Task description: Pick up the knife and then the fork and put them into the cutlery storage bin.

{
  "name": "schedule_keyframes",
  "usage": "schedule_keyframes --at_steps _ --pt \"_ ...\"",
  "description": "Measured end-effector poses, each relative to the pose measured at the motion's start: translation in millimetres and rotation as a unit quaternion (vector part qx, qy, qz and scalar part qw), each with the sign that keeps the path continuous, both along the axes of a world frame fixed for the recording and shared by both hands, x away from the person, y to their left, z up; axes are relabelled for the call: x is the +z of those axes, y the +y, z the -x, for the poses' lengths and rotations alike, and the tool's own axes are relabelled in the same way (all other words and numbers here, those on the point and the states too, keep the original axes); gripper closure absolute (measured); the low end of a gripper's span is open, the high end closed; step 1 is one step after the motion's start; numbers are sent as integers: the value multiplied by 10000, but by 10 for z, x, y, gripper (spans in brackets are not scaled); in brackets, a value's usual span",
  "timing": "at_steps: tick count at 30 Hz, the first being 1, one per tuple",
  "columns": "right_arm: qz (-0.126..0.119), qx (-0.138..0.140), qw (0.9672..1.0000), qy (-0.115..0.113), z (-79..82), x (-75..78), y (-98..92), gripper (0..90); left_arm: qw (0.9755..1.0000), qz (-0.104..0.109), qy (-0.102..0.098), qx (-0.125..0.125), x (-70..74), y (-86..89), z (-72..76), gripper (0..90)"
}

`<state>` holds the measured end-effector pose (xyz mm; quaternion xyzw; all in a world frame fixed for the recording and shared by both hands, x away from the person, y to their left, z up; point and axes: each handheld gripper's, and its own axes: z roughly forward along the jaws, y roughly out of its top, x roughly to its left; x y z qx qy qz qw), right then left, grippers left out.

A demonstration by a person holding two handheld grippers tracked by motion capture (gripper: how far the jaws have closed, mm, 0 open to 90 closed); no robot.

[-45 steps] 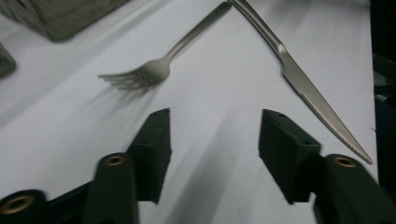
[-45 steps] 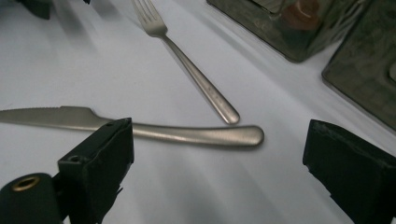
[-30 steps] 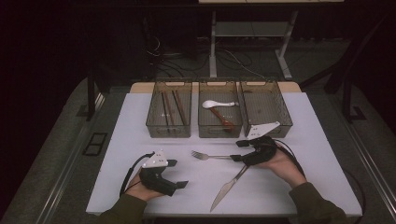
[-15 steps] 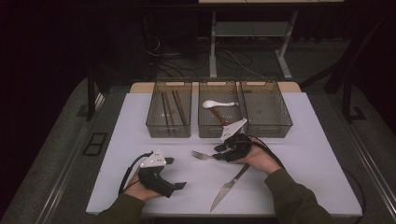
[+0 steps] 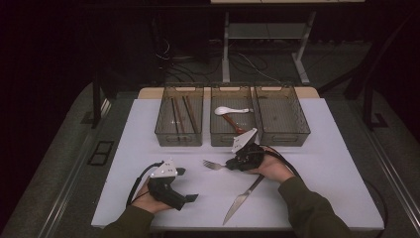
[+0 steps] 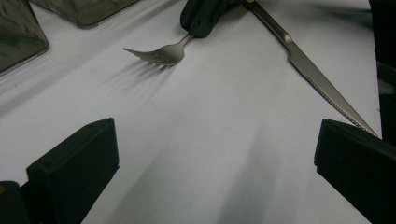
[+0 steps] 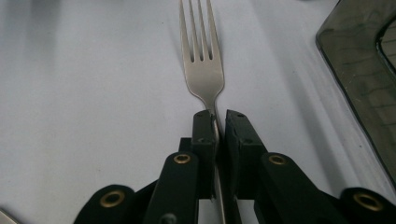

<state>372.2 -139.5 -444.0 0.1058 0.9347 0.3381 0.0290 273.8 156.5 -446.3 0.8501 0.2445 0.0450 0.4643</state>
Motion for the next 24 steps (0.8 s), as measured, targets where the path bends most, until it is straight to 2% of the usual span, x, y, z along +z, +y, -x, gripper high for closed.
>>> schedule_keyframes --at_steps 4,8,15,24 --pt "52 23 9999 -86 9 8 15 852 10000 32 -1 16 2 3 -1 0" --pt "11 -79 9999 63 -9 6 3 853 10000 22 14 11 3 0 1 0" --pt "-54 -64 9999 -54 -15 7 1 855 10000 48 28 15 4 4 0 0" --pt "-413 -375 9984 -37 -79 148 -53 859 10000 52 26 -1 6 7 0 0"
